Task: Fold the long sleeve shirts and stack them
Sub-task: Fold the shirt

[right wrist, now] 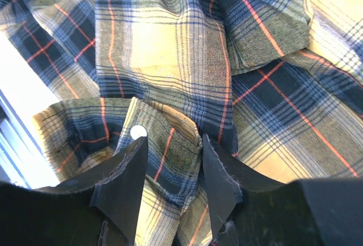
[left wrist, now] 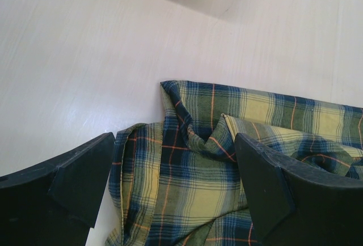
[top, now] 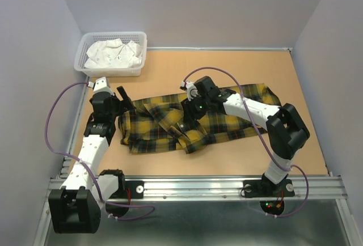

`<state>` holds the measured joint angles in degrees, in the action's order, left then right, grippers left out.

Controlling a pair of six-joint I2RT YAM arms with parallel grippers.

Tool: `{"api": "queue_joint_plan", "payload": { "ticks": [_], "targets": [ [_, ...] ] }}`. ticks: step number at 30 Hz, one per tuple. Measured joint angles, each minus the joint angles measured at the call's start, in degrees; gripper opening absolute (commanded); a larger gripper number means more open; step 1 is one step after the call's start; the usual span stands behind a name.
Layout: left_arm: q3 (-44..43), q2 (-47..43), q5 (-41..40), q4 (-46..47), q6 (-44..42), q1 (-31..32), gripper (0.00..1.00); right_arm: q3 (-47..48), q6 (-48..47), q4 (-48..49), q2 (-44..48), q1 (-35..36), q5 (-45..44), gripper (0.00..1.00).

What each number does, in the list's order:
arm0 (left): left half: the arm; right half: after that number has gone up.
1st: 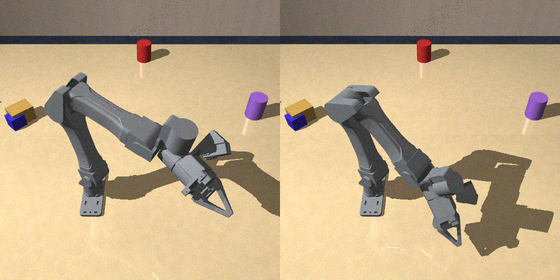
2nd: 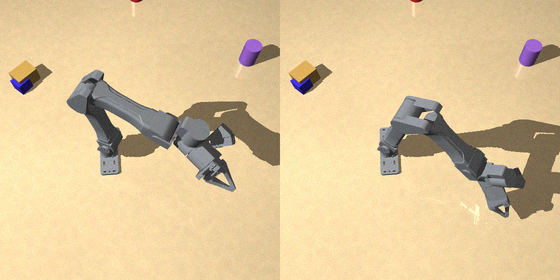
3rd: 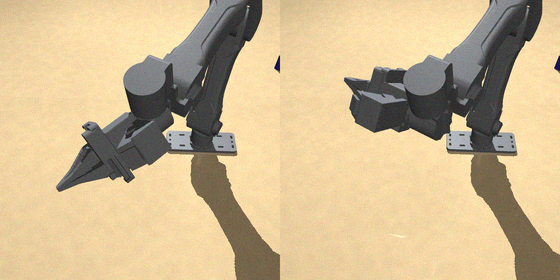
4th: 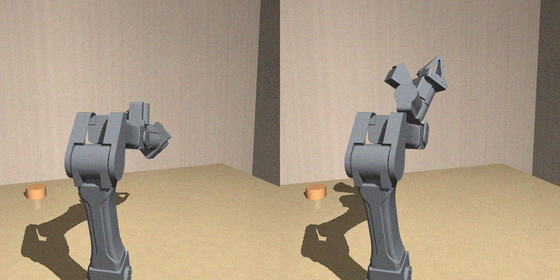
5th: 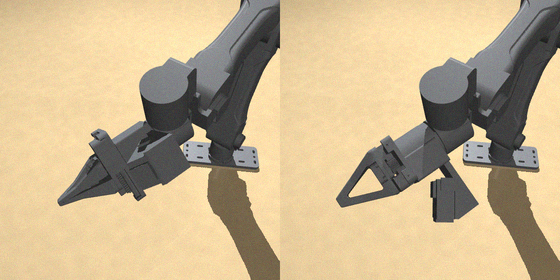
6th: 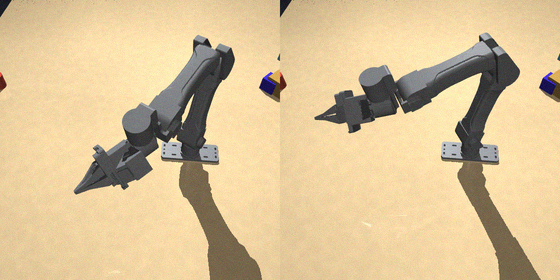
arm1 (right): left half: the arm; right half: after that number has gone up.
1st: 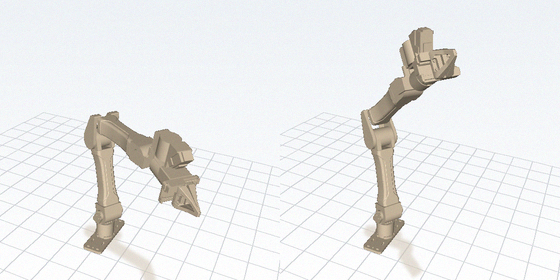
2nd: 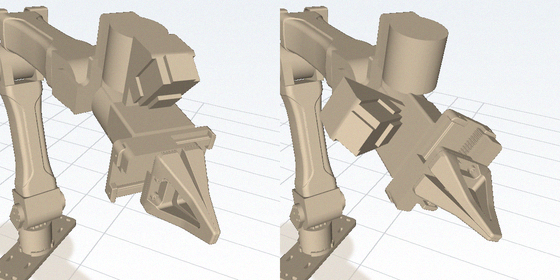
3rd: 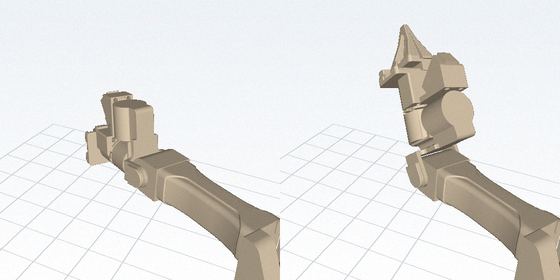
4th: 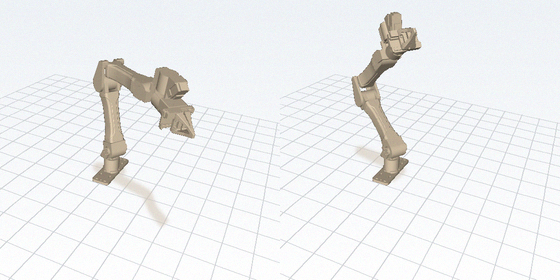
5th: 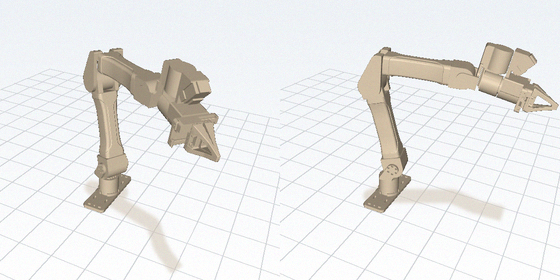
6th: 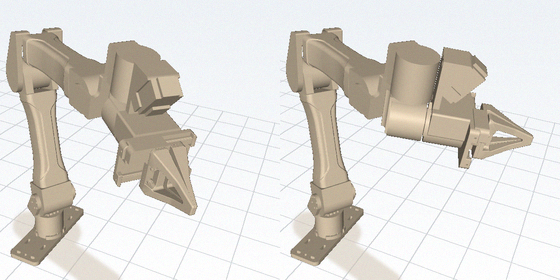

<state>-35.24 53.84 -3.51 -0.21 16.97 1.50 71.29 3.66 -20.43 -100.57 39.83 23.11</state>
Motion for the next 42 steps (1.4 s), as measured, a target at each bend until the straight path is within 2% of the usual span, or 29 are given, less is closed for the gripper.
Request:
{"api": "queue_joint_plan", "payload": {
  "ticks": [6, 10, 11, 12, 14, 15, 20, 30, 35, 42],
  "targets": [
    [0.0, 0.0, 0.0, 0.0, 0.0, 0.0, 0.98, 0.0, -0.5, 0.1, -2.2, 0.0, 1.0, 0.55],
    [0.0, 0.0, 0.0, 0.0, -0.2, 0.3, 0.98, 0.0, -0.9, 0.2, -3.2, 0.0, 1.6, 0.51],
    [0.0, 0.0, 0.0, 0.0, -0.2, 0.3, 0.98, 0.0, -0.9, 0.3, -3.4, 0.0, 1.7, 0.34],
    [0.0, 0.0, 0.0, 0.0, -0.2, 0.3, 0.98, 0.0, -0.9, 0.3, -3.6, 0.0, 1.9, 0.24],
    [0.0, 0.0, 0.0, 0.0, -0.2, 0.4, 0.98, 0.0, -1.1, 0.3, -3.6, 0.0, 2.5, 0.05],
    [0.0, 0.0, 0.0, 0.0, -0.2, 0.4, 0.98, 0.0, -1.2, 0.3, -3.6, 0.0, 2.8, 0.02],
    [0.1, -0.4, 0.6, 0.0, 0.3, 0.4, 0.98, -1.4, -1.1, -0.1, 0.7, 0.0, 3.9, 0.01],
    [0.2, 0.2, 2.2, 0.0, 5.2, 0.4, 0.98, -7.9, -1.3, -2.7, 29.6, 0.0, 9.4, 0.00],
    [-1.2, 3.8, 2.2, -0.5, 6.4, 0.4, 0.98, -11.1, -0.9, -6.6, 40.1, 0.0, 9.8, 0.00],
    [-8.2, 10.6, 2.6, 0.0, 7.0, 1.2, 0.98, -11.8, -0.4, -14.6, 52.3, 0.0, 8.7, 0.01]
  ]
}}
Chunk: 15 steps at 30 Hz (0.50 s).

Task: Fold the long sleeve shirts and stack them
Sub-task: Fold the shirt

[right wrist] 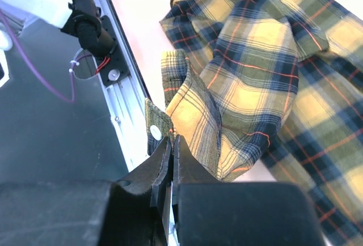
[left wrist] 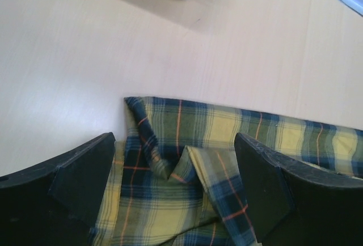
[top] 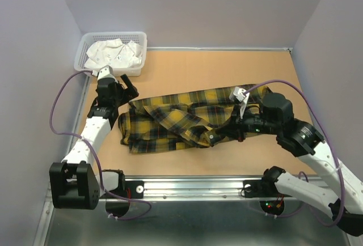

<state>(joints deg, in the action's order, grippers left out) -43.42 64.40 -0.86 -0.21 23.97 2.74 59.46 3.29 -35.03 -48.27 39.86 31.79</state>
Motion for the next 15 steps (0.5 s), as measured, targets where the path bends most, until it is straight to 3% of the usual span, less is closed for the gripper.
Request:
{"api": "queue_joint_plan", "payload": {
  "ticks": [15],
  "targets": [
    [-4.4, 15.1, -0.9, 1.7, 3.7, 11.0, 0.90, 0.5, 2.9, -11.1, 13.9, 0.0, -5.6, 0.01]
  ]
}}
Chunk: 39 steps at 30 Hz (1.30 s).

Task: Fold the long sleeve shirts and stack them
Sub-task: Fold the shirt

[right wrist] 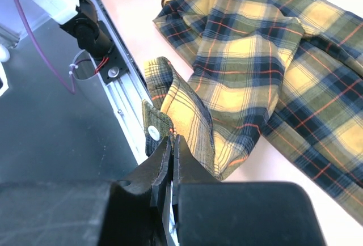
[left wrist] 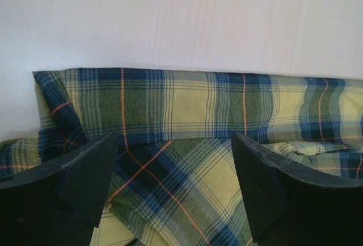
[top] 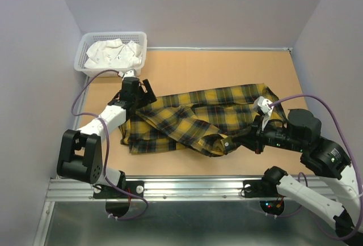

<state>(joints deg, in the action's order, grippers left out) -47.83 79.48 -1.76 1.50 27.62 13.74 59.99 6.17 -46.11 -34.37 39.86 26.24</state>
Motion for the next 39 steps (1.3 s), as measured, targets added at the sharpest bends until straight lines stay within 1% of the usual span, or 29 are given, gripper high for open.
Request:
{"api": "queue_joint_plan", "payload": {
  "ticks": [2, 6, 9, 14, 20, 23, 29, 35, 38, 39],
  "targets": [
    [0.0, 2.0, -0.4, 0.1, 0.6, 1.0, 0.88, 0.5, 0.3, -1.0, 0.4, 0.0, -0.9, 0.01],
    [0.5, 4.3, -1.4, 0.4, 2.6, 1.9, 0.80, 0.7, 1.2, -2.2, 0.9, 0.0, -4.0, 0.01],
    [2.0, 4.5, -2.9, 0.9, 4.2, 1.9, 0.79, 0.7, 1.7, -2.9, 0.9, 0.0, -6.6, 0.01],
    [5.5, 5.1, -4.8, 0.8, 6.5, 1.9, 0.79, 1.9, 2.4, -3.6, -1.1, 0.0, -11.5, 0.01],
    [6.2, 6.5, -5.7, 0.7, 7.2, 1.9, 0.80, 6.1, 3.3, -2.7, -7.3, 0.0, -17.8, 0.01],
    [6.2, 6.6, -5.9, 0.7, 7.0, 1.9, 0.82, 7.5, 4.3, -1.4, -11.0, 0.0, -22.5, 0.01],
    [6.1, 6.6, -5.5, 0.6, 4.7, 1.9, 0.83, 13.0, 6.6, 2.2, -21.9, 0.0, -35.0, 0.01],
    [5.0, 7.7, -4.1, 0.0, 1.1, 1.9, 0.84, 16.2, 9.0, 4.3, -32.4, -0.3, -47.7, 0.01],
    [4.8, 8.1, -3.3, -0.1, 0.1, 1.9, 0.84, 17.3, 10.0, 4.7, -36.6, -2.0, -50.0, 0.01],
    [4.5, 8.3, -3.1, -0.4, -0.2, 1.9, 0.84, 17.4, 10.7, 4.8, -38.2, -3.8, -49.8, 0.01]
  ]
}}
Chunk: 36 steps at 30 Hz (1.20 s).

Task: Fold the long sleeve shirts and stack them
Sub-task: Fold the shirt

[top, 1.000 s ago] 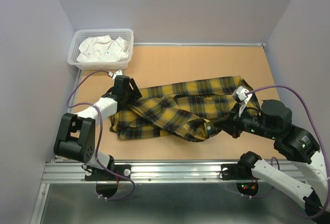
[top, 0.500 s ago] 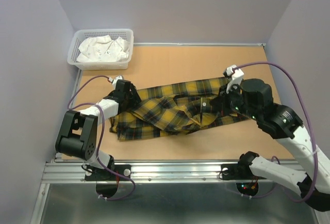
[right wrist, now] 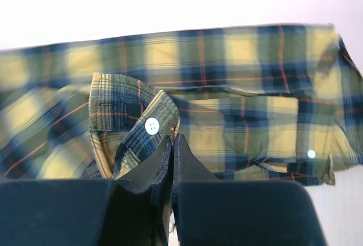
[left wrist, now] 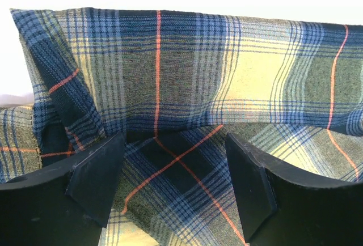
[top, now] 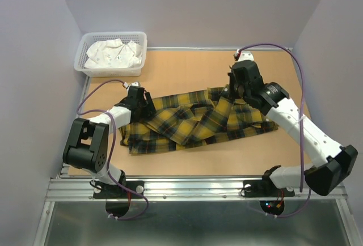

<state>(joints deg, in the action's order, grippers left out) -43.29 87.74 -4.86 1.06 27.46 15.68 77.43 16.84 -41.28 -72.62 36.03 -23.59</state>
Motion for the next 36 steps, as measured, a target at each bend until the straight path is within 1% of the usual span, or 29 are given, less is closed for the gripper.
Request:
{"api": "queue_joint_plan", "payload": {
  "ticks": [5, 10, 14, 20, 23, 25, 30, 32, 36],
  "targets": [
    [-1.7, 1.1, 0.9, -1.9, -0.7, 0.0, 0.84, 0.0, 2.5, 1.4, -5.6, -10.4, 1.5, 0.01],
    [-2.3, 1.4, 2.4, -2.5, -1.5, 0.0, 0.84, 0.0, 4.0, 3.5, -8.2, -17.9, 2.9, 0.01],
    [-2.5, 1.4, 3.1, -3.2, -2.2, 0.0, 0.84, 0.0, 5.9, 5.3, -11.2, -21.9, 4.1, 0.00],
    [-2.9, 1.4, 3.3, -4.5, -3.4, 0.0, 0.84, 0.0, 7.3, 5.8, -15.0, -24.2, 8.0, 0.00],
    [-3.1, 1.4, 3.3, -5.2, -3.5, 0.0, 0.84, 0.0, 5.6, 6.0, -13.3, -24.3, 13.0, 0.00],
    [-3.6, 1.3, 3.4, -5.9, -3.5, 0.0, 0.84, 0.0, 2.6, 6.4, -10.7, -24.3, 16.9, 0.01],
    [-5.7, -0.9, 3.7, -8.0, -4.2, 0.4, 0.87, 0.0, -5.7, 7.9, 1.1, -24.3, 29.6, 0.01],
    [-7.1, -2.8, 3.7, -8.2, -4.9, 1.4, 0.87, 0.0, -8.4, 8.9, 6.1, -24.3, 34.9, 0.01],
    [-10.8, -5.5, 3.7, -7.2, -6.5, 6.1, 0.86, 0.0, -11.3, 9.6, 13.2, -24.3, 43.0, 0.01]
  ]
}}
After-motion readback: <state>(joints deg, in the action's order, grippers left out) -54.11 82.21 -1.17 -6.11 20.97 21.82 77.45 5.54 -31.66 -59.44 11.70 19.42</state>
